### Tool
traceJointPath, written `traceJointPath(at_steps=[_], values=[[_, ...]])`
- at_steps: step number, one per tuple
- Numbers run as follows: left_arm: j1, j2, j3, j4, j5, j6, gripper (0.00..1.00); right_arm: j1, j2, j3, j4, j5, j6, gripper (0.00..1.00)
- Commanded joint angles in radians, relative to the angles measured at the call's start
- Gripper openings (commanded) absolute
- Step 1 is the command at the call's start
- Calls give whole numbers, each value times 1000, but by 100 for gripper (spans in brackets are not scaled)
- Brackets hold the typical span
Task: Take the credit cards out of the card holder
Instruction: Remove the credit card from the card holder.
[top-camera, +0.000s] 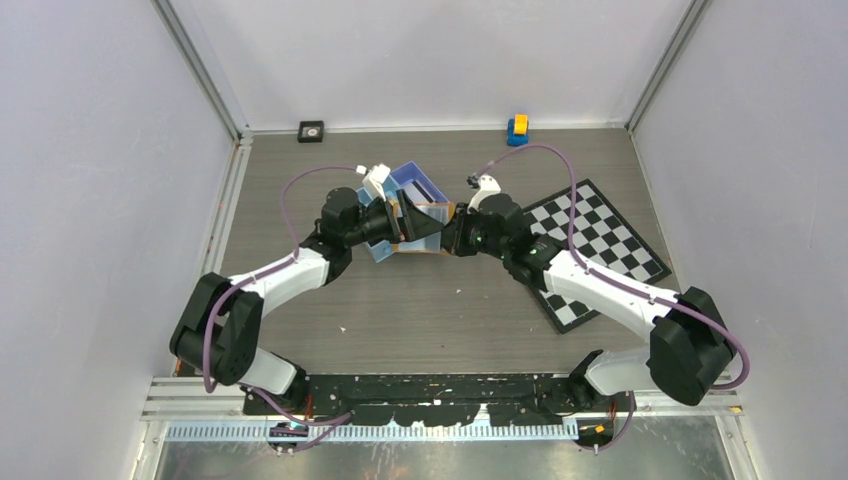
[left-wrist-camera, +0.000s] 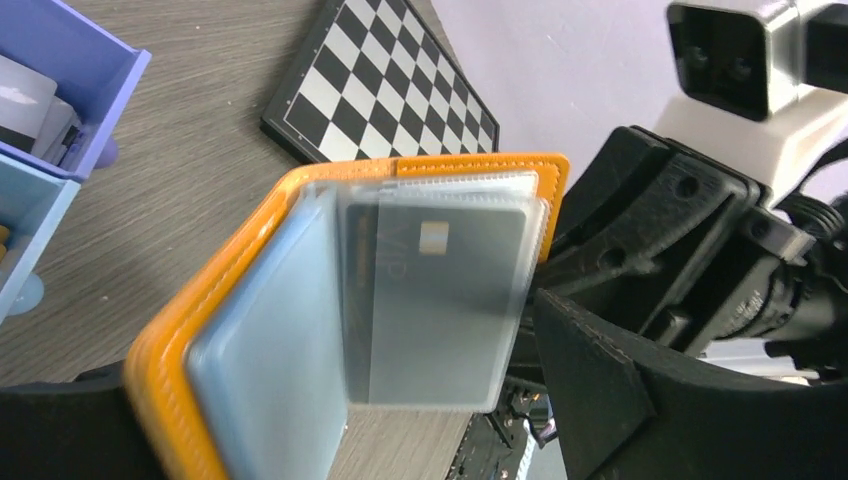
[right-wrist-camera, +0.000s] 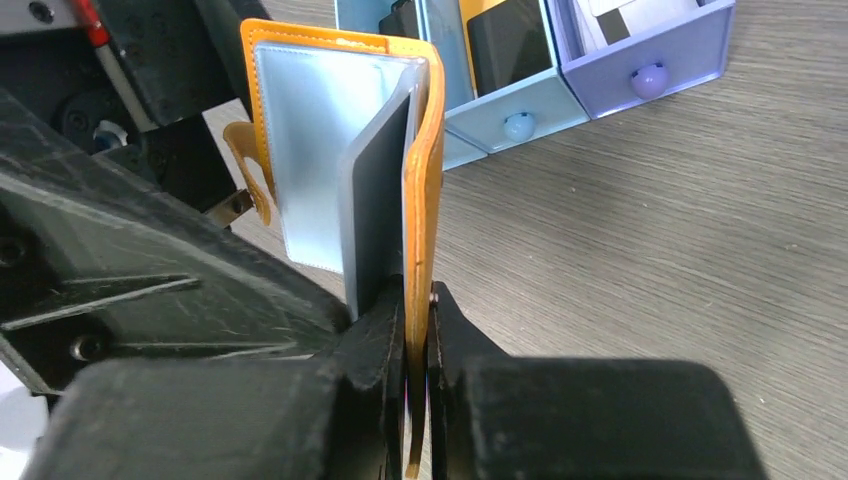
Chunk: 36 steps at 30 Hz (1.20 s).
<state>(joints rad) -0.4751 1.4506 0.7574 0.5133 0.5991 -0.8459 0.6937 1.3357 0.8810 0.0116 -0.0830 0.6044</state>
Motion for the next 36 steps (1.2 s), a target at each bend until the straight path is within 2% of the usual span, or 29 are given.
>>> traceJointPath(at_steps=[1, 3, 7, 9, 11, 13, 18, 24, 32, 36], values=[[-28, 22, 58, -6, 0, 38, 90, 47, 5, 76, -68, 172, -79, 1], [-36, 30, 66, -21, -6, 43, 94, 59, 19, 97, -92, 197, -88, 1], [-40, 17, 76, -72, -36, 72, 95, 80, 29, 113, -114, 244, -103, 0], [-40, 3, 82, -149, -95, 94, 88, 84, 25, 114, -119, 256, -104, 0], [-40, -18, 85, -212, -159, 115, 76, 84, 18, 112, -118, 255, -106, 1], [-39, -28, 93, -273, -217, 134, 69, 85, 14, 109, -119, 256, -107, 0], [-32, -29, 117, -343, -249, 142, 68, 85, 11, 117, -143, 304, -113, 0], [27, -35, 64, -240, -175, 63, 64, 85, 8, 115, -139, 293, -110, 1], [68, -2, 47, -133, -57, 9, 37, 84, 10, 108, -119, 252, -105, 1], [75, -12, 40, -113, -46, 3, 32, 82, -1, 96, -102, 233, -101, 0]])
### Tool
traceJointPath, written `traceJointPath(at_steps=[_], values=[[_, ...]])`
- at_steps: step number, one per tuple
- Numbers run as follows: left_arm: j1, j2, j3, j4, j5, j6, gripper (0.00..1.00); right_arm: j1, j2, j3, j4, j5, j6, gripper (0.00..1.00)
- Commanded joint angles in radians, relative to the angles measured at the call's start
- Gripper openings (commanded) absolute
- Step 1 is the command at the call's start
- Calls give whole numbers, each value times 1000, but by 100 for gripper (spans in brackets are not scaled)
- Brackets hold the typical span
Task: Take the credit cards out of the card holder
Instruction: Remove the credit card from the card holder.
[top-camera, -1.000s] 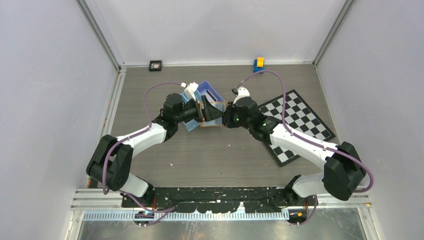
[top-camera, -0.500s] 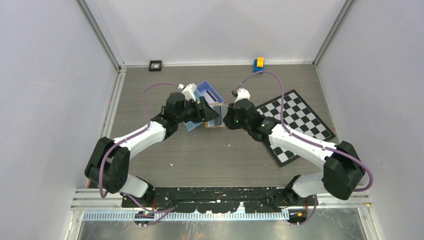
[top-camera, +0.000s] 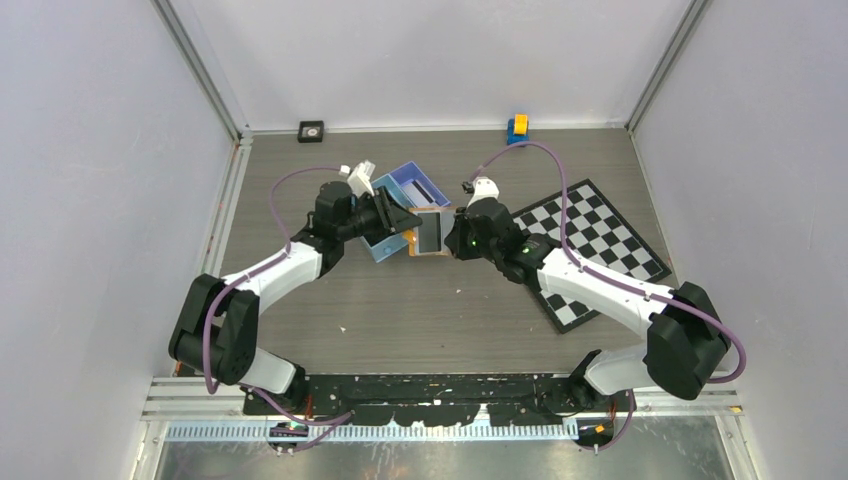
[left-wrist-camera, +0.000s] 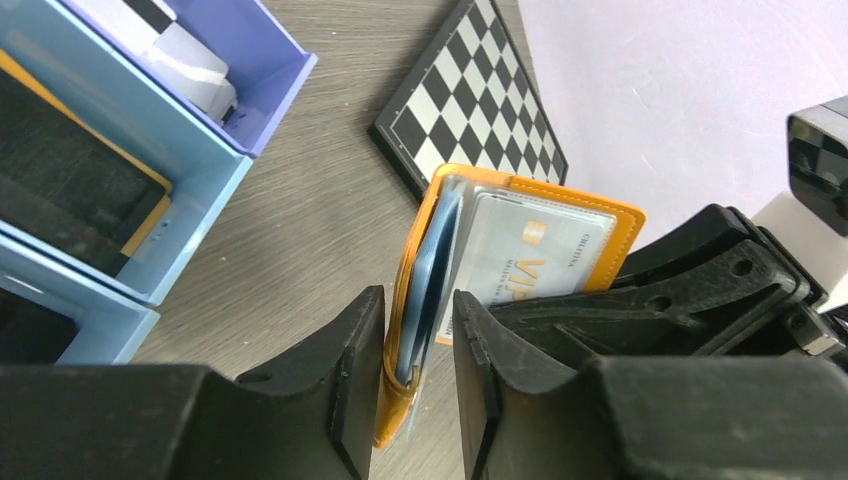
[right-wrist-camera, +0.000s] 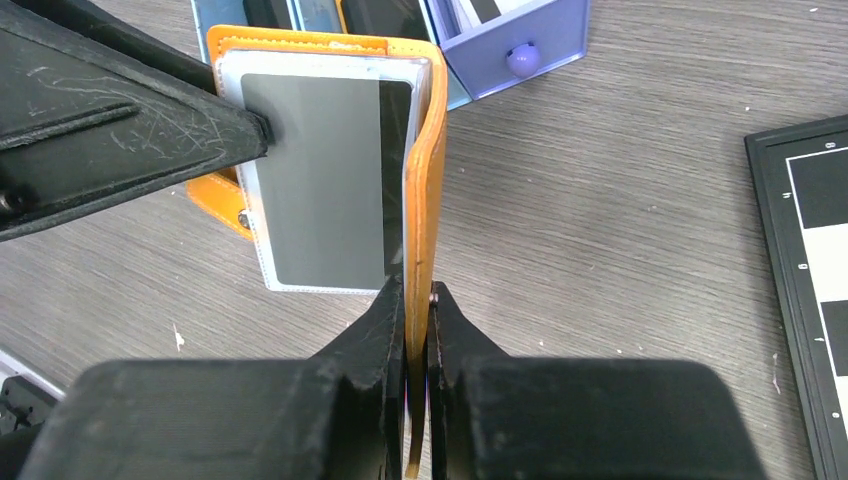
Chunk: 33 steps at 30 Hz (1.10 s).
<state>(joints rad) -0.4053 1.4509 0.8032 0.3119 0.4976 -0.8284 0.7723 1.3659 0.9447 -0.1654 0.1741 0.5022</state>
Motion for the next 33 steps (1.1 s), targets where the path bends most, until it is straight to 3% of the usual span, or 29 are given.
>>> traceJointPath(at_steps=[1, 6, 11, 16, 23, 28, 33], values=[[5, -13, -7, 93, 61, -15, 33, 3, -35, 27, 85, -40, 3, 1], [5, -2, -4, 131, 103, -31, 35, 1, -47, 14, 112, -79, 5, 0], [6, -4, -4, 138, 109, -33, 20, -9, -51, 11, 115, -89, 14, 0], [8, -22, -7, 132, 106, -29, 17, -33, -57, 2, 120, -108, 32, 1], [8, -10, 6, 125, 125, -32, 25, -64, -66, -20, 150, -157, 55, 2], [8, -4, 6, 136, 138, -41, 36, -79, -62, -26, 160, -199, 70, 2], [8, -2, 4, 142, 138, -41, 14, -87, -63, -33, 160, -210, 78, 3]])
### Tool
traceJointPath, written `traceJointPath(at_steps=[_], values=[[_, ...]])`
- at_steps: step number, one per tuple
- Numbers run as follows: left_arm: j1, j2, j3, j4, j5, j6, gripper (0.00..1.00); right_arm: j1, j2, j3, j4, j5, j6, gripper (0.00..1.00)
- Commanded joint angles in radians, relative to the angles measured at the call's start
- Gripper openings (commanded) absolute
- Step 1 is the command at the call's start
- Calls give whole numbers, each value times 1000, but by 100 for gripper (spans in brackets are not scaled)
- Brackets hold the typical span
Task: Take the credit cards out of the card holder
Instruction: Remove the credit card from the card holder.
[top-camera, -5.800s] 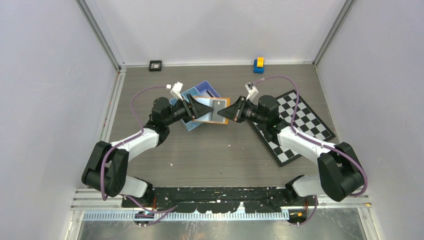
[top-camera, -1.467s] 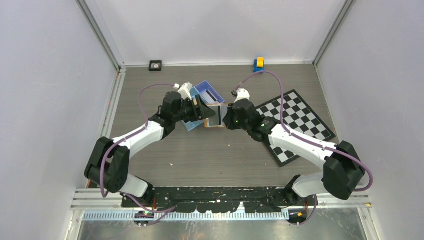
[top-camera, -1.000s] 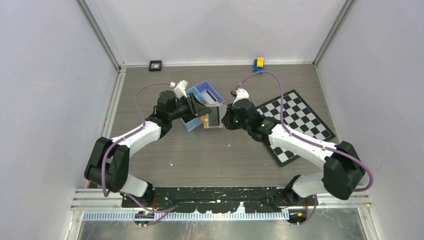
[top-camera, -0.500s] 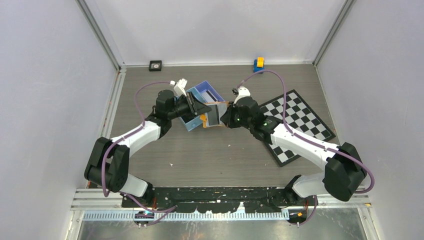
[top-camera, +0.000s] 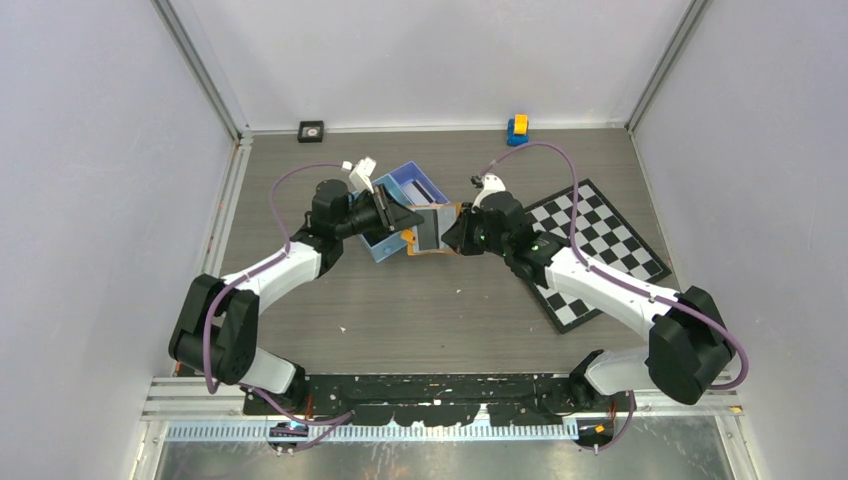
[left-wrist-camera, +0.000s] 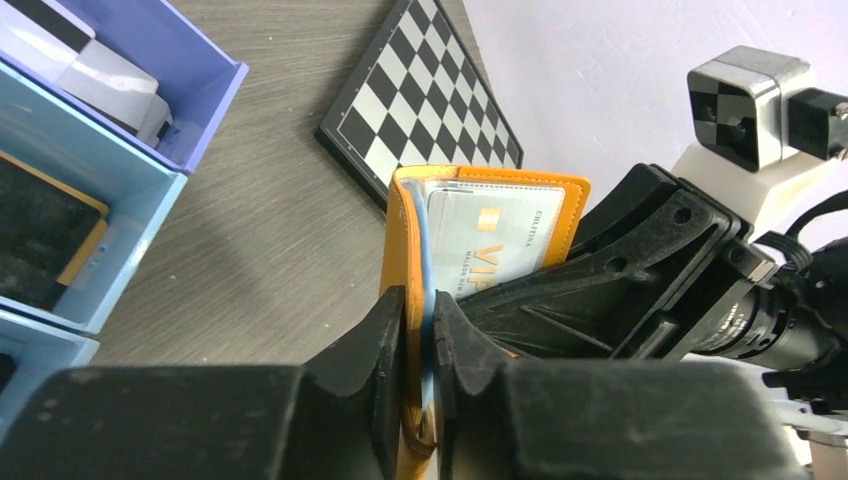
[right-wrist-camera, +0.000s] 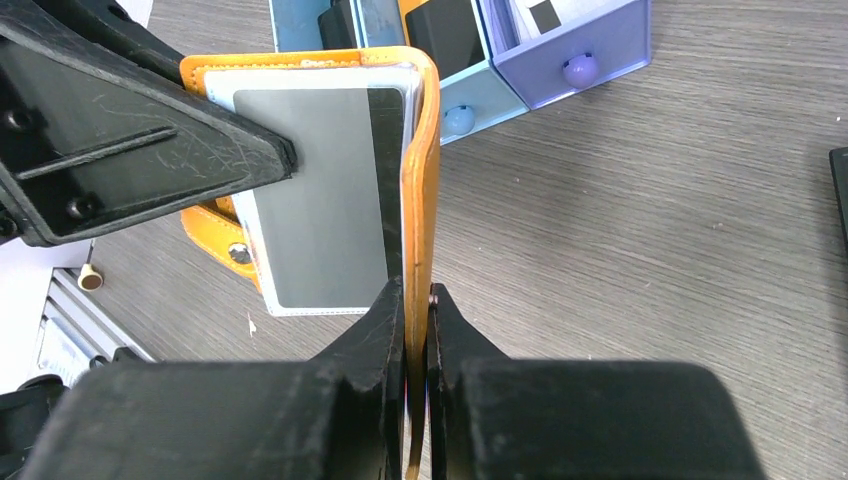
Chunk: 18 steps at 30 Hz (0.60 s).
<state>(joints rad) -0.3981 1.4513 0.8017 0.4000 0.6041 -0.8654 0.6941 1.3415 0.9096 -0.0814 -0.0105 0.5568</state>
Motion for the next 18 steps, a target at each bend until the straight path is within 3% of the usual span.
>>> traceJointPath(at_steps=[1, 6, 10, 18], values=[[1, -4, 5, 55, 31, -4, 11, -9, -41, 1, 76, -26, 24, 6], [2, -11, 0, 54, 20, -3, 8, -11, -57, -14, 99, 6, 27, 33], [7, -25, -7, 32, -6, 5, 8, -18, -85, -27, 88, 111, 34, 49], [18, -60, -8, -69, -94, 36, 7, -18, -224, -87, 74, 213, 6, 57]])
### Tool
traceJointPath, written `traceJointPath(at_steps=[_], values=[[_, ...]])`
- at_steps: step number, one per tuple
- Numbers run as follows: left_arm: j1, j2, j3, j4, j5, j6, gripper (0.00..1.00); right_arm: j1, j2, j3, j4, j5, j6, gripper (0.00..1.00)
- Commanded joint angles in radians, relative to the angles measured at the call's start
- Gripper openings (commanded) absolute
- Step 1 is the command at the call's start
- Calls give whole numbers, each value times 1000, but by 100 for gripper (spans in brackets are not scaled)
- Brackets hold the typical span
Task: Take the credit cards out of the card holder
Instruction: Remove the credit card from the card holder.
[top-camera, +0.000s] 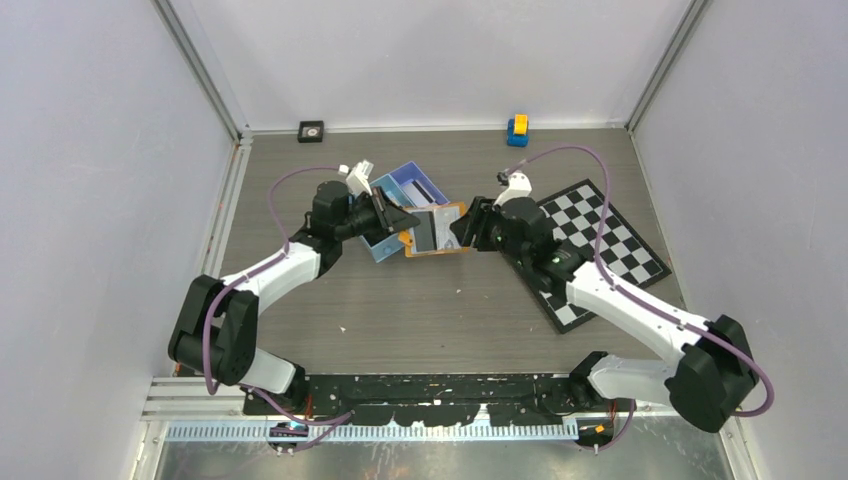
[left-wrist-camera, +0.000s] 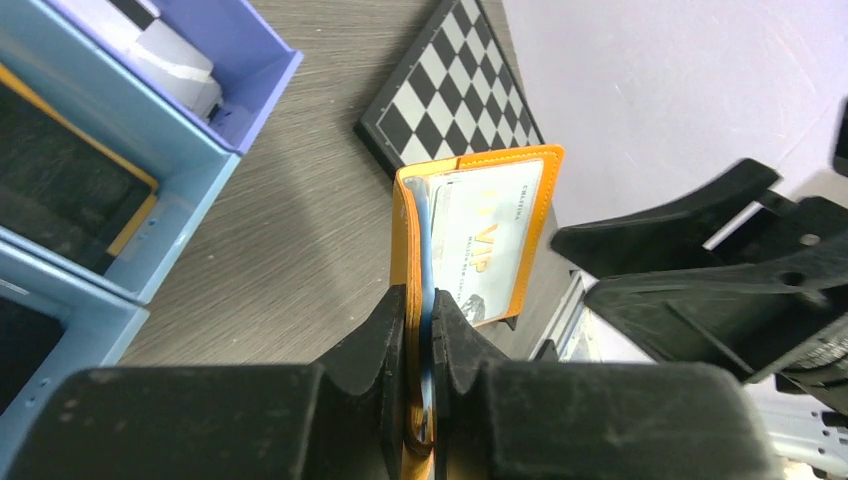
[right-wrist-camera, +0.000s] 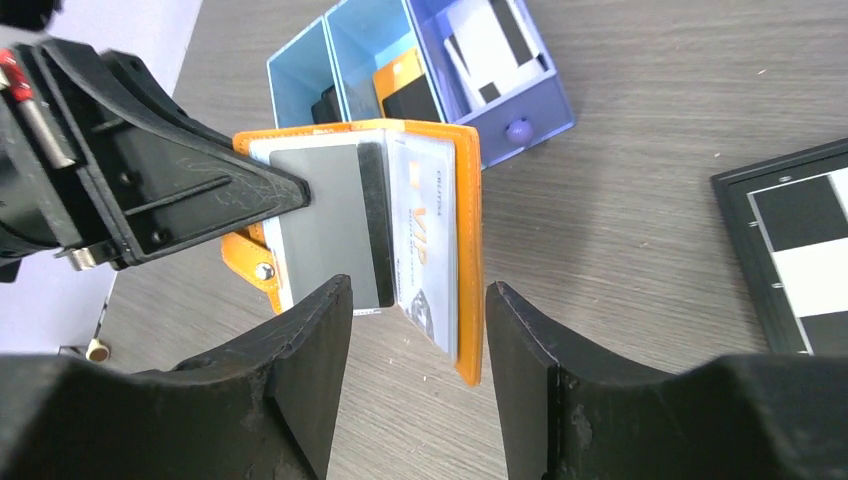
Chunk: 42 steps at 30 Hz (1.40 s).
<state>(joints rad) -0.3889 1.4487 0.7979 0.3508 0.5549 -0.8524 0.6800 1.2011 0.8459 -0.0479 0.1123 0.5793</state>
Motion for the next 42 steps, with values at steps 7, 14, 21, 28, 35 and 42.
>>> traceJointPath(at_steps=[7, 14, 21, 28, 35, 42], values=[[13, -89, -27, 38, -32, 21, 8, -3, -159, -89, 191, -72, -45, 51], [13, -60, -50, 243, 95, -63, 7, -47, 7, -31, 238, -323, 46, 39], [13, -58, -58, 322, 145, -107, 7, -158, 88, -55, 349, -496, 180, 37], [13, -3, -56, 502, 236, -261, 7, -204, 93, -105, 515, -601, 264, 41], [13, 27, -54, 657, 301, -394, 7, -205, 84, -142, 633, -656, 314, 40], [14, 32, -54, 695, 310, -420, 8, -208, 104, -186, 847, -721, 409, 27]])
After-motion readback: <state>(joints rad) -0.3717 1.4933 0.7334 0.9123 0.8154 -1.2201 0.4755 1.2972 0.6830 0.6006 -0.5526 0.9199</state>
